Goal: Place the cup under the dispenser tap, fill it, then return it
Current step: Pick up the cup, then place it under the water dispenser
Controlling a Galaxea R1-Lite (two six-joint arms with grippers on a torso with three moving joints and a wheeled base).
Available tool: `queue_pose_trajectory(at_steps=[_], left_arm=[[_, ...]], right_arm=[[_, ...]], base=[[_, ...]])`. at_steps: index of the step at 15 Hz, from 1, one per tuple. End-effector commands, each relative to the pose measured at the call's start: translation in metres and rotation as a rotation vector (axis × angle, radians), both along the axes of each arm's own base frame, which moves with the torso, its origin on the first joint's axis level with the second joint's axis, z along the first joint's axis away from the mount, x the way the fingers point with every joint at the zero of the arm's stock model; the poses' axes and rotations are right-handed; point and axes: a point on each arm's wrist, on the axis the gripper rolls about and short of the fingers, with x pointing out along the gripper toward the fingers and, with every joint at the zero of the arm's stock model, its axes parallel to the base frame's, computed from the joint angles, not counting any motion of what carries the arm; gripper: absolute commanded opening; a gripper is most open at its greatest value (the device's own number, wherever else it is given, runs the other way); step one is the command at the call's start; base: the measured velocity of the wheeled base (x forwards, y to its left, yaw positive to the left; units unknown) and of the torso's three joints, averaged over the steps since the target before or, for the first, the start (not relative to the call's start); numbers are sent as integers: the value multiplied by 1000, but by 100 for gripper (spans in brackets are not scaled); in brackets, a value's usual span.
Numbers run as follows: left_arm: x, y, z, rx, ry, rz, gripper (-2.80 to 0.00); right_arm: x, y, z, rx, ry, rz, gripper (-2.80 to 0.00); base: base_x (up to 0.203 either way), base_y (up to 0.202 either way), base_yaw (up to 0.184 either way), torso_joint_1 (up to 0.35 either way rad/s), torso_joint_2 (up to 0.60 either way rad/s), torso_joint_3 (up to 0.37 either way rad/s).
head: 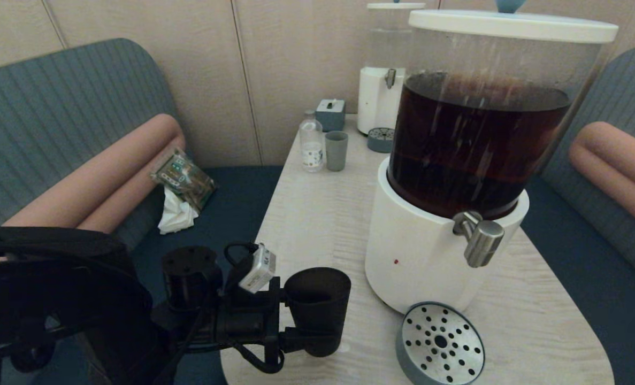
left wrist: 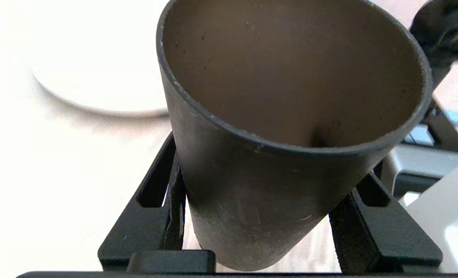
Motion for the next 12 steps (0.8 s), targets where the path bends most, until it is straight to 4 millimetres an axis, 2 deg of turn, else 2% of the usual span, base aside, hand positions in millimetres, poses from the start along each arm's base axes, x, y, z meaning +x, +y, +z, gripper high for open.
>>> queue_pose_trajectory(at_steps=[1, 4, 12], left_arm=[[-8, 3, 26, -38, -70, -2, -280], [-19, -2, 44, -67, -106, 36, -280], [-46, -31, 64, -119, -116, 6, -280]], right_arm=[[0, 0, -2, 0, 2, 1, -280], [0, 0, -2, 0, 2, 1, -280], [0, 0, -2, 0, 3, 1, -280]], base=[[0, 0, 0, 0, 0, 0], [0, 0, 0, 0, 0, 0], [0, 0, 0, 0, 0, 0]])
